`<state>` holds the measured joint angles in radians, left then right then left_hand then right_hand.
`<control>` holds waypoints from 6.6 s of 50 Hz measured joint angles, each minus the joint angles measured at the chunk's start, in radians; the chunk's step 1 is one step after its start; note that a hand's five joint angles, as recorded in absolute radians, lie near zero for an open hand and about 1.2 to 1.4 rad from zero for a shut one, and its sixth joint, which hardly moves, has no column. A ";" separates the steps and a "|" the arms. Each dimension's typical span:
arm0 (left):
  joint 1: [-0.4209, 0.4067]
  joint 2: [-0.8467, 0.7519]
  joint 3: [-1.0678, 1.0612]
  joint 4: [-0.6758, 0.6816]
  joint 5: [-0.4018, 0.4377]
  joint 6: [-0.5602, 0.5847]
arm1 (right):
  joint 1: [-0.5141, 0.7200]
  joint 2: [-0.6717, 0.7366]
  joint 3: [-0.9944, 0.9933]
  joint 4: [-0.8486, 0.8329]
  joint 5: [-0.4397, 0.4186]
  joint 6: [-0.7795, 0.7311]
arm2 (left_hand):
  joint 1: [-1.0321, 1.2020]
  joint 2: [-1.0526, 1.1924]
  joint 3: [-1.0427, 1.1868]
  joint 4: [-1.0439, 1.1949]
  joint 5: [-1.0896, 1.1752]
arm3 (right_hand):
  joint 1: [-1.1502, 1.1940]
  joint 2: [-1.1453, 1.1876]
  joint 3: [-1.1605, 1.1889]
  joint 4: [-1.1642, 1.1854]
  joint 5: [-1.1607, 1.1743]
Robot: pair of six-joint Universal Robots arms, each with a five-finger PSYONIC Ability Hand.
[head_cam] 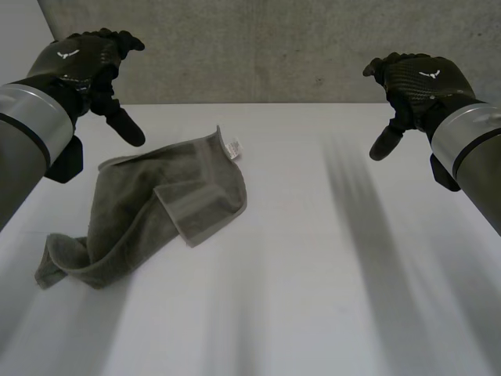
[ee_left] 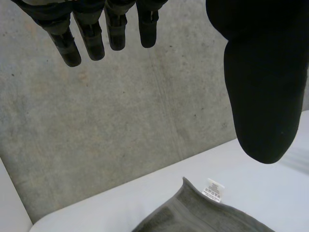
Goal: Fold the laundry
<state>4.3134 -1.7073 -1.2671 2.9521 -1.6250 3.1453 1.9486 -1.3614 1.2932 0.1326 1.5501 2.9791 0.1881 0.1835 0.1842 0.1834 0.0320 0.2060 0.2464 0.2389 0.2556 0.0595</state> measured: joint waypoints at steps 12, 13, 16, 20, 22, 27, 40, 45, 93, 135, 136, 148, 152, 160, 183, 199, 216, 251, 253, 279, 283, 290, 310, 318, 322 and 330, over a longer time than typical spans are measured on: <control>-0.013 -0.012 0.018 0.000 -0.042 0.007 | -0.001 -0.004 -0.009 0.002 -0.008 -0.003 | 0.000 0.000 0.000 0.000 0.000 | 0.000 0.000 0.000 0.000 0.000; -0.012 -0.011 0.018 0.000 -0.042 0.007 | 0.000 -0.004 -0.009 0.002 -0.009 -0.003 | 0.000 0.000 0.000 0.000 0.000 | 0.000 0.000 0.000 0.000 0.000; -0.011 -0.009 0.018 0.000 -0.041 0.007 | 0.001 -0.004 -0.008 0.002 -0.010 -0.003 | 0.000 0.000 0.000 0.000 0.000 | 0.000 0.000 0.000 0.000 0.000; -0.010 -0.007 0.017 -0.001 -0.039 0.007 | 0.003 -0.004 -0.006 0.002 -0.012 -0.004 | 0.000 0.000 0.000 0.000 0.000 | 0.000 0.000 0.000 0.000 0.000; -0.010 -0.007 0.016 0.000 -0.039 0.007 | 0.003 -0.004 -0.005 0.002 -0.014 -0.004 | 0.000 0.000 0.000 0.000 0.000 | 0.000 0.000 0.000 0.000 0.000; -0.009 -0.011 0.011 0.003 -0.036 0.009 | 0.006 -0.004 0.000 0.002 -0.018 -0.006 | 0.000 0.000 0.000 0.000 0.000 | 0.000 0.000 0.000 0.000 0.000; 0.080 -0.275 0.054 0.040 -0.014 0.279 | 0.013 0.005 0.008 -0.001 -0.021 -0.011 | 0.000 0.000 0.000 0.000 0.000 | 0.000 0.000 0.000 0.000 0.000; 0.125 -0.404 0.064 0.050 0.001 0.438 | 0.014 0.007 0.010 -0.002 -0.022 -0.016 | 0.000 -0.001 -0.002 -0.001 0.000 | 0.000 0.000 0.000 0.000 0.000; -0.263 -0.470 0.111 0.164 0.192 -0.145 | 0.001 0.007 0.013 -0.002 -0.036 -0.060 | 0.990 1.032 1.031 1.034 0.985 | 0.000 0.000 0.000 0.000 0.000; -0.077 0.060 -0.623 0.153 0.186 0.094 | -0.036 0.121 0.225 0.231 -0.514 -0.473 | 0.244 0.248 0.247 0.247 0.225 | 0.619 0.576 0.585 0.570 0.589; -0.082 0.062 -0.632 0.155 0.195 0.094 | -0.036 0.112 0.245 0.226 -0.536 -0.480 | 0.248 0.253 0.252 0.253 0.229 | 0.593 0.551 0.560 0.547 0.566; -0.113 0.003 -0.671 0.275 0.211 0.095 | -0.015 0.112 0.395 0.054 -0.610 -0.516 | 0.255 0.259 0.259 0.260 0.236 | 0.396 0.374 0.362 0.349 0.348; -0.115 -0.040 -0.662 0.324 0.207 0.091 | 0.007 0.148 0.404 -0.010 -0.572 -0.515 | 0.255 0.259 0.258 0.260 0.235 | 0.397 0.374 0.362 0.350 0.352; -0.118 -0.088 -0.646 0.340 0.206 0.083 | 0.046 0.199 0.395 -0.103 -0.474 -0.514 | 0.251 0.257 0.256 0.257 0.230 | 0.548 0.506 0.519 0.493 0.518; -0.130 -0.108 -0.628 0.355 0.205 0.014 | 0.126 0.180 0.239 -0.160 -0.426 -0.219 | 0.234 0.238 0.236 0.237 0.211 | 1.132 1.084 1.092 1.080 1.112; -0.132 -0.137 -0.599 0.361 0.203 -0.053 | 0.126 0.095 0.200 -0.161 -0.378 0.096 | 0.218 0.221 0.219 0.220 0.195 | 1.133 1.084 1.097 1.080 1.112; -0.125 -0.148 -0.604 0.355 0.189 -0.065 | 0.140 0.135 0.298 -0.033 -0.371 -0.337 | 0.218 0.221 0.219 0.220 0.195 | 0.447 0.431 0.419 0.395 0.391; -0.131 -0.085 -0.621 0.349 0.181 -0.066 | 0.150 0.200 0.232 -0.169 -0.371 -0.142 | 0.218 0.220 0.219 0.220 0.194 | 1.127 1.083 1.078 1.084 1.102; -0.131 -0.078 -0.620 0.349 0.174 -0.064 | 0.151 0.185 0.213 -0.168 -0.374 -0.060 | 0.218 0.220 0.219 0.219 0.194 | 1.127 1.083 1.078 1.084 1.102; -0.131 -0.173 -0.583 0.349 0.091 -0.058 | 0.144 0.110 0.221 -0.122 -0.357 0.152 | 0.403 0.407 0.406 0.407 0.378 | 1.127 1.083 1.082 1.084 1.102; -0.132 -0.180 -0.589 0.341 0.095 -0.060 | 0.139 0.101 0.222 -0.124 -0.354 0.160 | 0.547 0.552 0.547 0.548 0.523 | 1.128 1.083 1.082 1.084 1.102; -0.133 -0.184 -0.594 0.324 0.098 -0.055 | 0.137 0.100 0.214 -0.126 -0.333 0.164 | 0.784 0.786 0.785 0.787 0.762 | 1.128 1.083 1.083 1.087 1.102; -0.106 -0.327 -0.063 0.454 0.057 0.261 | 0.142 0.215 -0.103 -0.225 -0.249 -0.047 | 1.001 1.033 1.031 1.034 0.990 | 1.132 1.083 1.102 1.087 1.102; -0.105 -0.304 0.295 0.638 -0.020 0.303 | 0.138 0.199 -0.274 -0.578 -0.179 -0.114 | 1.001 1.033 1.031 1.034 0.994 | 1.132 1.083 1.102 1.087 1.102; -0.105 -0.288 0.326 0.669 -0.042 0.299 | 0.137 0.188 -0.276 -0.615 -0.179 -0.115 | 1.002 1.033 1.031 1.034 0.994 | 1.132 1.083 1.102 1.087 1.102; -0.068 -0.259 0.098 0.637 -0.056 0.294 | 0.137 0.215 -0.241 -0.391 -0.241 -0.124 | 1.005 1.033 1.032 1.035 0.998 | 1.132 1.083 1.103 1.087 1.102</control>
<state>4.2458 -1.9667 -1.1693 3.5889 -1.6812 3.4394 2.0860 -1.1465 1.0525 -0.2579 1.3095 2.8546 1.1929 1.2167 1.2159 1.2180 1.0304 1.3380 1.3294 1.3414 1.3427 1.1613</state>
